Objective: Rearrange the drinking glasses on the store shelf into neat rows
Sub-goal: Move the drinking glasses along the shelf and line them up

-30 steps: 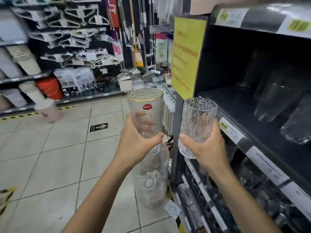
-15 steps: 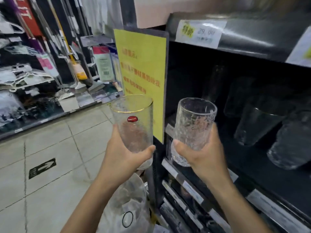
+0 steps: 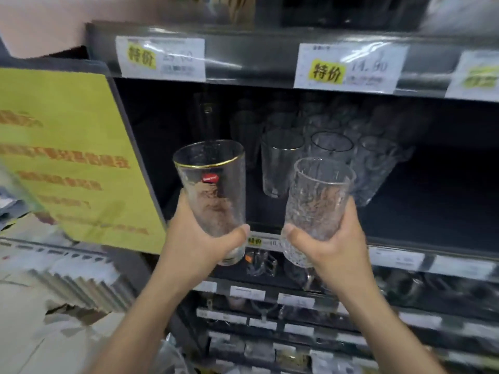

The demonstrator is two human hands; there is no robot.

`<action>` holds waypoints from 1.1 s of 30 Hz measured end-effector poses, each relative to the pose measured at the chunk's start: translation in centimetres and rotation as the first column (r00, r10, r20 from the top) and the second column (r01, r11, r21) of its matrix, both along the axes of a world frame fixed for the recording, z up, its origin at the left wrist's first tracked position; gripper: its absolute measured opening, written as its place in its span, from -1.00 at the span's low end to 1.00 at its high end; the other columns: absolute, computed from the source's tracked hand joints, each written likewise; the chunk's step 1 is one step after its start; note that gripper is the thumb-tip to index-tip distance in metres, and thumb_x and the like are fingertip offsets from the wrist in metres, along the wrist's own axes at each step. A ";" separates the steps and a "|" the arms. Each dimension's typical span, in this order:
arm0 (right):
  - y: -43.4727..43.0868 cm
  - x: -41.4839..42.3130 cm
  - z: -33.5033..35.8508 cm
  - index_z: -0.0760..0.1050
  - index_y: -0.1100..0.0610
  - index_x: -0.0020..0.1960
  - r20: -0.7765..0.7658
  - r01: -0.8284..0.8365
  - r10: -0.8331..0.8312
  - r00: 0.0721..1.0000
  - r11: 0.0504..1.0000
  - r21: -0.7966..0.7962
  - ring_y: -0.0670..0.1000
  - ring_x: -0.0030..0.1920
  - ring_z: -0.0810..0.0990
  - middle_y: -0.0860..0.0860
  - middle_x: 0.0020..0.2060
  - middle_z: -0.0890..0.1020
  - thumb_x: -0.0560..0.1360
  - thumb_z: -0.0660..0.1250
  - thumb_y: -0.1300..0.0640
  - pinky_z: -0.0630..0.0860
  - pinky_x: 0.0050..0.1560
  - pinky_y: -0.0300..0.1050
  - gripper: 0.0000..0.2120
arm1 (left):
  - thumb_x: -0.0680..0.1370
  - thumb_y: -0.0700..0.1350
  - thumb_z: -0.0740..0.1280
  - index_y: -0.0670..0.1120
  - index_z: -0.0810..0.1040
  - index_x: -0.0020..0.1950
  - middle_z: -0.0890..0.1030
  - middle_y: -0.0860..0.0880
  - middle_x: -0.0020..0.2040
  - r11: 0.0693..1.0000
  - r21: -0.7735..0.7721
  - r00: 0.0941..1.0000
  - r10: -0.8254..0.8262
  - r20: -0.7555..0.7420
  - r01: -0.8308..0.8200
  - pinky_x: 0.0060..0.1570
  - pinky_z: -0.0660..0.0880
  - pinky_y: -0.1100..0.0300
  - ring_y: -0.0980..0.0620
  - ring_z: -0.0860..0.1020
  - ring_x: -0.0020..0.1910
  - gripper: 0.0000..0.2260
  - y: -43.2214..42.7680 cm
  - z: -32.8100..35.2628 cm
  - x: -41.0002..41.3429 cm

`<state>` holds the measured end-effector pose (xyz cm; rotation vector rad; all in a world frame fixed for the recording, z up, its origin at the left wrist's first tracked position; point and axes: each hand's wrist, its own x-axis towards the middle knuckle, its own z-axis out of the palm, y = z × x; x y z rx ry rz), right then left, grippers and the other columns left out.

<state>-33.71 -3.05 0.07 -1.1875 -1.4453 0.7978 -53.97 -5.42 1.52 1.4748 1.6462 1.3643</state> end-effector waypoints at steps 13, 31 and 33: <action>-3.3 4.0 -0.6 0.36 -0.18 0.06 0.090 0.242 -0.240 0.967 0.970 -0.010 -0.31 -0.08 0.58 -0.40 -0.08 0.55 0.29 0.59 -0.01 0.48 -0.20 -0.43 -0.50 | 0.30 -0.12 0.60 0.19 0.36 0.12 0.60 0.16 0.01 0.985 0.042 0.986 -0.168 0.000 0.167 -0.09 0.42 0.40 0.38 0.56 -0.04 -0.44 1.7 -0.8 2.7; 2.1 10.8 0.5 0.32 -0.06 0.19 0.111 0.446 -0.446 0.888 0.895 0.022 -0.24 -0.05 0.56 -0.20 -0.03 0.56 0.38 0.56 0.02 0.43 -0.18 -0.38 -0.48 | 0.26 0.02 0.61 -0.02 0.38 0.23 0.63 -0.03 0.05 0.989 0.087 0.993 0.116 0.013 -0.117 0.09 0.59 -0.04 0.01 0.64 0.04 -0.36 10.8 -1.5 -3.5; 2.7 11.8 0.4 0.31 -0.05 0.20 0.128 0.480 -0.480 0.868 0.877 0.029 -0.21 -0.03 0.57 -0.19 -0.02 0.56 0.38 0.55 0.00 0.46 -0.14 -0.32 -0.47 | 0.22 0.08 0.59 -0.07 0.45 0.19 0.66 -0.02 0.01 0.990 0.076 0.993 0.116 0.009 -0.116 0.04 0.61 -0.10 0.02 0.66 0.00 -0.36 11.6 -2.0 -3.7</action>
